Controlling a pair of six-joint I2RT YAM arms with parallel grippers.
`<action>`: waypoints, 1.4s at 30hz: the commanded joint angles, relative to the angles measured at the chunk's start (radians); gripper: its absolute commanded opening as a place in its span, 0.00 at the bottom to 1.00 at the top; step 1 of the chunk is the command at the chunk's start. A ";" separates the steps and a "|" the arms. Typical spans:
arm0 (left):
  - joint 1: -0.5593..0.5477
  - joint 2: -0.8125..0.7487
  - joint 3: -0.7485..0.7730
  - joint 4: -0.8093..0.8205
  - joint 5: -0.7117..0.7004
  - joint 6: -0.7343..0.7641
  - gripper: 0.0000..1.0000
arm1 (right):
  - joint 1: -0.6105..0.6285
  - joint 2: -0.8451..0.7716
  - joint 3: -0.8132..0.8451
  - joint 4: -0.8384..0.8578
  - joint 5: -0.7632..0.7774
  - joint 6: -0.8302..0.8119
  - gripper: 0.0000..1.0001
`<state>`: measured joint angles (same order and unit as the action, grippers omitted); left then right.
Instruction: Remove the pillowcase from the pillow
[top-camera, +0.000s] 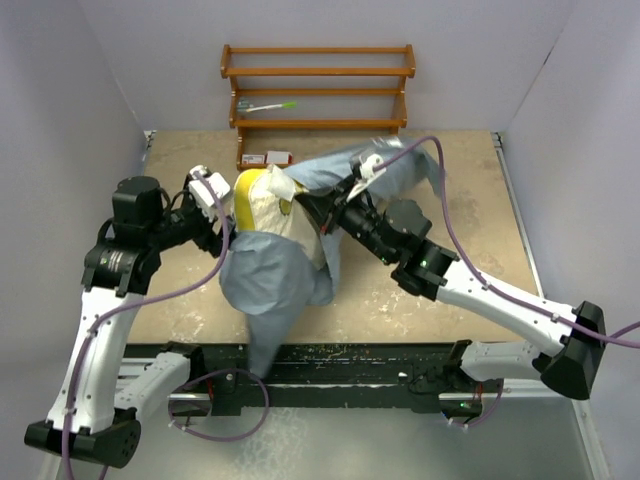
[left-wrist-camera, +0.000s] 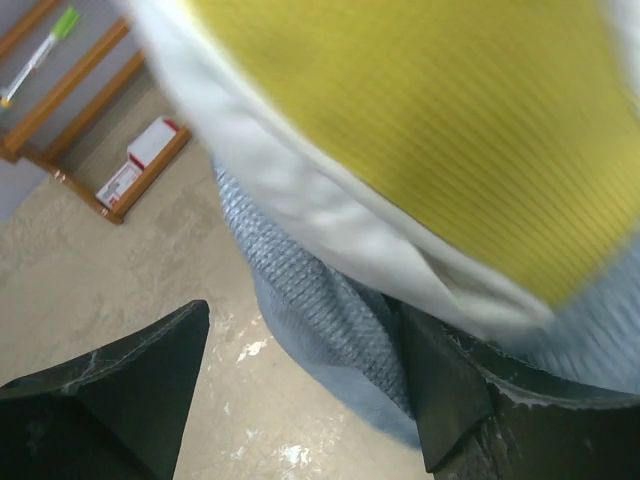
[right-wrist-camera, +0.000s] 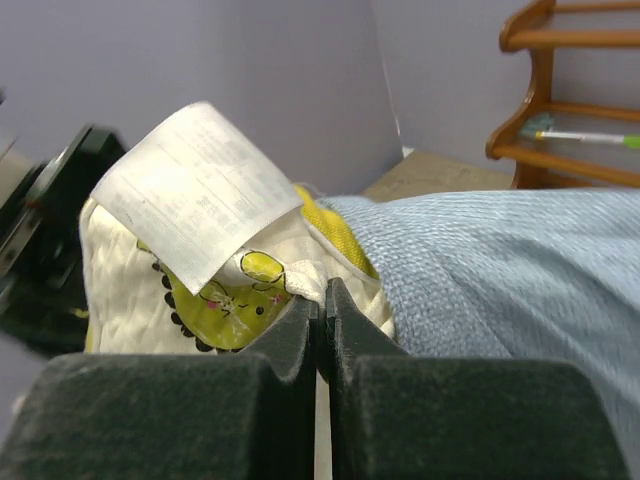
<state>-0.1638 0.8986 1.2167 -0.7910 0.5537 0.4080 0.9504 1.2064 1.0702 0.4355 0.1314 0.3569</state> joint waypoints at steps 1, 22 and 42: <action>0.000 -0.085 0.073 -0.217 0.143 0.102 0.82 | -0.038 0.008 0.243 0.149 0.078 -0.001 0.00; 0.000 -0.029 0.370 -0.209 0.249 -0.260 0.99 | 0.163 0.382 0.791 -0.048 0.682 -0.260 0.00; 0.000 -0.071 0.435 -0.213 0.030 -0.214 0.99 | 0.097 0.550 1.004 -0.243 0.943 -0.477 0.00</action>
<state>-0.1638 0.8097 1.5818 -1.0191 0.5301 0.1753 1.0988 1.8515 2.0369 0.2104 1.0092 -0.1486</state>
